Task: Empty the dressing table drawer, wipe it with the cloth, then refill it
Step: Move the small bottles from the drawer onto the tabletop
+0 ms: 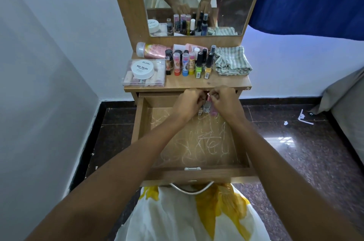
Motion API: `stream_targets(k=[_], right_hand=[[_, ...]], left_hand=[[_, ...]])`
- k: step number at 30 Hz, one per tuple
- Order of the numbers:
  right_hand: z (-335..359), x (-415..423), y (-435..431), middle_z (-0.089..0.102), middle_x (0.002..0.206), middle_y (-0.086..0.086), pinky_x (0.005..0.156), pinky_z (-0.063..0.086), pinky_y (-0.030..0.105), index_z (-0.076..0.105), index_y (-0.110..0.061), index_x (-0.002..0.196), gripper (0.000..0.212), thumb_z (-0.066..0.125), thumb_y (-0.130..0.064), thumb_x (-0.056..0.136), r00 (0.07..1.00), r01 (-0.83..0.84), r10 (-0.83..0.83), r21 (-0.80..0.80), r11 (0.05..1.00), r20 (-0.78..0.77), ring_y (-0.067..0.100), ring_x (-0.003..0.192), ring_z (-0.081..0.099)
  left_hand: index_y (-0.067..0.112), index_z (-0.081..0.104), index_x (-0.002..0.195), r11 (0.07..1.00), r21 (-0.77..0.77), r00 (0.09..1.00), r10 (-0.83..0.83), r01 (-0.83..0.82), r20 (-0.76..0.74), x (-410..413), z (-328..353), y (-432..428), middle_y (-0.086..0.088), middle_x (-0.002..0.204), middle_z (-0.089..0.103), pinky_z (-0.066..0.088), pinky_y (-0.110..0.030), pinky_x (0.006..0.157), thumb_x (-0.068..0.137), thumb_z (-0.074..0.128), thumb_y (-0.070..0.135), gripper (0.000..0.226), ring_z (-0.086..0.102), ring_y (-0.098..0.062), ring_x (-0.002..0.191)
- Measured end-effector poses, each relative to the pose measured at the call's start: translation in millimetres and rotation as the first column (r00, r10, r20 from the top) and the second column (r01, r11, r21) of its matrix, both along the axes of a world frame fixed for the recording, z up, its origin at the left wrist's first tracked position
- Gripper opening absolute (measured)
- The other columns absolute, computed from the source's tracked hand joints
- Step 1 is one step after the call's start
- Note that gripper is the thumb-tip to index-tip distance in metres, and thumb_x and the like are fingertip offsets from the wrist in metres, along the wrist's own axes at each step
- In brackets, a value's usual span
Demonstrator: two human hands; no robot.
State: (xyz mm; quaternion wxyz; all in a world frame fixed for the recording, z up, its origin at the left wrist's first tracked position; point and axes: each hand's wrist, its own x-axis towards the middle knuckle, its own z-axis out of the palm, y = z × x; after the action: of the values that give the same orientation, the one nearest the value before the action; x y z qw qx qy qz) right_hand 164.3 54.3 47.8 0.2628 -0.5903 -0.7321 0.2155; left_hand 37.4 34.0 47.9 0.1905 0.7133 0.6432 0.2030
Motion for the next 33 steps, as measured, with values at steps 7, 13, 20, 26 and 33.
stream_targets(k=[7,13,20,26,33], right_hand=[[-20,-1,-9,0.068,0.098,0.013,0.080,0.043,0.034,0.064,-0.004,0.098,0.019,0.048,-0.010,0.091,0.984,0.017,-0.026,0.051,0.999,0.177,0.028,0.093,0.061],[-33,1,-7,0.068,0.107,0.005,0.084,0.023,0.030,0.064,-0.010,0.104,0.022,0.046,-0.015,0.093,0.934,-0.020,-0.079,0.270,0.963,0.349,0.025,0.097,0.060],[-49,-8,0,0.067,0.097,0.014,0.070,0.045,0.036,0.061,-0.003,0.103,0.017,0.052,-0.008,0.088,0.986,0.056,-0.096,0.279,0.959,0.134,0.030,0.087,0.060],[-55,-3,4,0.072,0.086,0.005,0.062,0.046,0.032,0.066,-0.011,0.096,0.014,0.061,-0.012,0.082,0.946,0.021,-0.161,0.442,0.897,0.281,0.026,0.069,0.060],[-49,-1,6,0.071,0.076,0.004,0.071,0.045,0.037,0.061,-0.013,0.098,0.033,0.075,-0.017,0.068,0.908,-0.040,-0.105,0.334,0.942,0.406,0.027,0.078,0.063]], left_hand=[[0.006,0.062,0.110,0.999,0.011,0.999,0.052,-0.052,-0.005,6,-29,3,-0.013,0.110,0.059,0.049,-0.041,0.083,0.083,0.049,-0.004,0.031,0.059,-0.031,0.102],[0.006,0.059,0.115,0.996,0.032,0.996,0.085,-0.085,-0.014,9,-42,15,-0.013,0.117,0.058,0.049,-0.042,0.088,0.083,0.049,-0.008,0.037,0.058,-0.031,0.105],[0.009,0.058,0.116,0.995,0.008,0.995,0.104,-0.104,0.005,8,-54,17,-0.012,0.120,0.057,0.050,-0.045,0.087,0.085,0.050,-0.005,0.035,0.060,-0.032,0.105],[0.006,0.056,0.116,0.996,0.002,0.993,0.093,-0.094,0.072,11,-53,19,-0.015,0.120,0.059,0.049,-0.045,0.087,0.085,0.054,0.001,0.032,0.057,-0.034,0.109],[0.008,0.057,0.114,0.991,-0.055,0.984,0.132,-0.126,0.123,13,-50,22,-0.013,0.117,0.062,0.049,-0.039,0.083,0.085,0.058,0.007,0.029,0.059,-0.031,0.107]])
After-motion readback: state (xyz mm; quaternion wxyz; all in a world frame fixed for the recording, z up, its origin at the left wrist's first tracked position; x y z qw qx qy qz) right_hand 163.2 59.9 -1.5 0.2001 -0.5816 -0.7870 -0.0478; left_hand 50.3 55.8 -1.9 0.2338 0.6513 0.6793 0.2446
